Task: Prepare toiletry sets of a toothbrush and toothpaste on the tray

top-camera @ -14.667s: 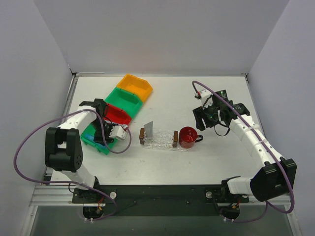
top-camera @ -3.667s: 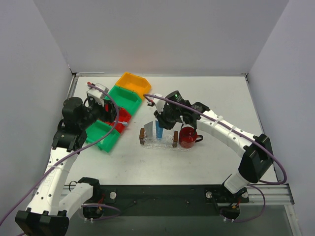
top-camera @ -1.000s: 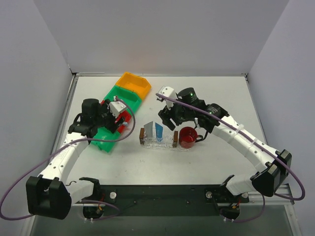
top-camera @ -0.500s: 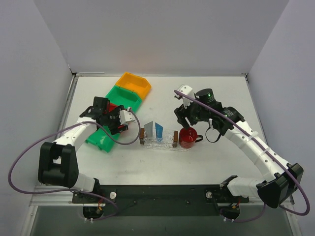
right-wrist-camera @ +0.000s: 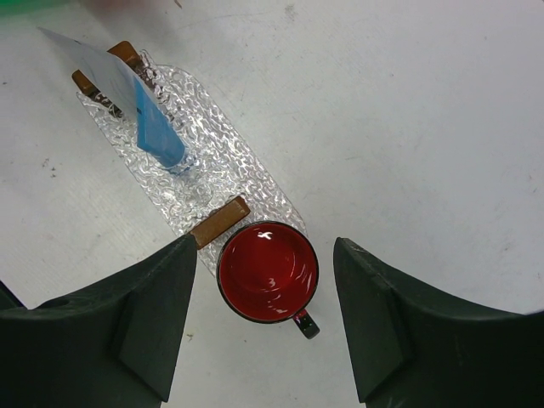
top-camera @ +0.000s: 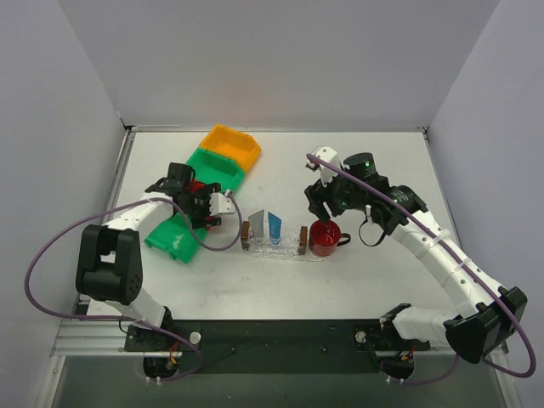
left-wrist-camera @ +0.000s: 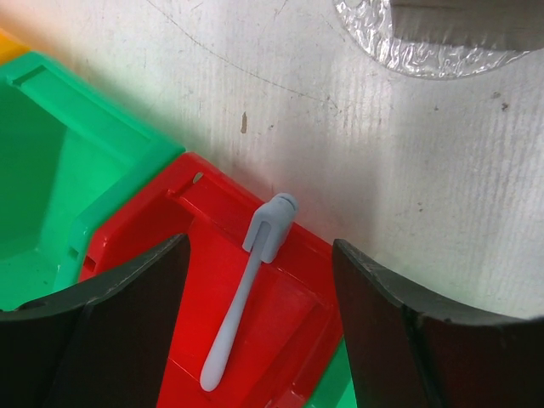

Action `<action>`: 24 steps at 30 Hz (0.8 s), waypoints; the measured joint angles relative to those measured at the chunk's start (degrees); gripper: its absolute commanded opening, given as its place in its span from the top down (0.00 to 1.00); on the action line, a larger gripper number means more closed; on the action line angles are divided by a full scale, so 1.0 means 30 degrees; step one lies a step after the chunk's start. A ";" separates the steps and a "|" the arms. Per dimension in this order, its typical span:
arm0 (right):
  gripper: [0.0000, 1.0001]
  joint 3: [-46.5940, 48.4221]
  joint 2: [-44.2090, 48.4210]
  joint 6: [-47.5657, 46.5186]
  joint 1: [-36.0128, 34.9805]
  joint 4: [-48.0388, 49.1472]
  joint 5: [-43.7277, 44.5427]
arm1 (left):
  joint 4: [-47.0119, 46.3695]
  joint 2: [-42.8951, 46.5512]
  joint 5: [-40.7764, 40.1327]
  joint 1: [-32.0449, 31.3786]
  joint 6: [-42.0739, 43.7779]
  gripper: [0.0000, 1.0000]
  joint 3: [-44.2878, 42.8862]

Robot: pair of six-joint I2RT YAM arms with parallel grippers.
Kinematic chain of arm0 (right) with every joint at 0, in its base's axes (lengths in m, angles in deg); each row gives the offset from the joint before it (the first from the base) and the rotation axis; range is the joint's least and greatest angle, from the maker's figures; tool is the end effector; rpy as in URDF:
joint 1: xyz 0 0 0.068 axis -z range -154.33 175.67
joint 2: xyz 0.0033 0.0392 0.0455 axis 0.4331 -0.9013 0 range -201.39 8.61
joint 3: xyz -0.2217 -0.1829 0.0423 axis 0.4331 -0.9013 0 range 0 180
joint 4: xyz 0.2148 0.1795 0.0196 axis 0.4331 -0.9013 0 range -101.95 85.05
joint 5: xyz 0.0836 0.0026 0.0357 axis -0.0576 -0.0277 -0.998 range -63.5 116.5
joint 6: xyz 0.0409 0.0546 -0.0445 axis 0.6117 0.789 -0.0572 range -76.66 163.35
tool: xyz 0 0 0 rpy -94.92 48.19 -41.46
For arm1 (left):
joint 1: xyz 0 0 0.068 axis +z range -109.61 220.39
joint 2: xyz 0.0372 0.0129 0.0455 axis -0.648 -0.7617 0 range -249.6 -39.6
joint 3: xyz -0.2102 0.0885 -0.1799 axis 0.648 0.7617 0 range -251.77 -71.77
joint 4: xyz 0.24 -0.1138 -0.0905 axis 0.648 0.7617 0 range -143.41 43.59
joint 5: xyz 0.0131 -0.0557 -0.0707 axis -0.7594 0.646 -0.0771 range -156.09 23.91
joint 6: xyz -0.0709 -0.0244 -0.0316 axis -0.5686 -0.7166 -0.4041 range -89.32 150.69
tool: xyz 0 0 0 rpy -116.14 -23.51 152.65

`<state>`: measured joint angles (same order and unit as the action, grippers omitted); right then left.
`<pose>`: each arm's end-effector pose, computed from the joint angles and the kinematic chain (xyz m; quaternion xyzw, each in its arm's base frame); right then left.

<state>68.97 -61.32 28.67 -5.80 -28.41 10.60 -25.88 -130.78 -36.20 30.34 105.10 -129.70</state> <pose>0.2618 0.1828 0.3754 -0.3951 0.7367 0.1933 0.5136 0.3351 -0.0951 0.1823 0.6765 0.6486 -0.0815 0.3392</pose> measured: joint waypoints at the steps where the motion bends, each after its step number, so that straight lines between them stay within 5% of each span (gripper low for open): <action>1: 0.40 0.0000 0.0000 0.0000 0.0000 0.0000 -0.0007 | 0.0015 -0.0160 0.0000 0.0000 0.0197 0.22 -0.0102; 24: 0.41 -0.0262 0.0000 -0.0007 0.0386 -0.0015 -0.0357 | 0.1384 -0.2229 -0.0029 -0.0568 0.3308 0.37 -0.1661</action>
<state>68.18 -61.32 28.65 -4.64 -28.46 9.53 -21.72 -137.47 -36.29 28.64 115.02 -134.69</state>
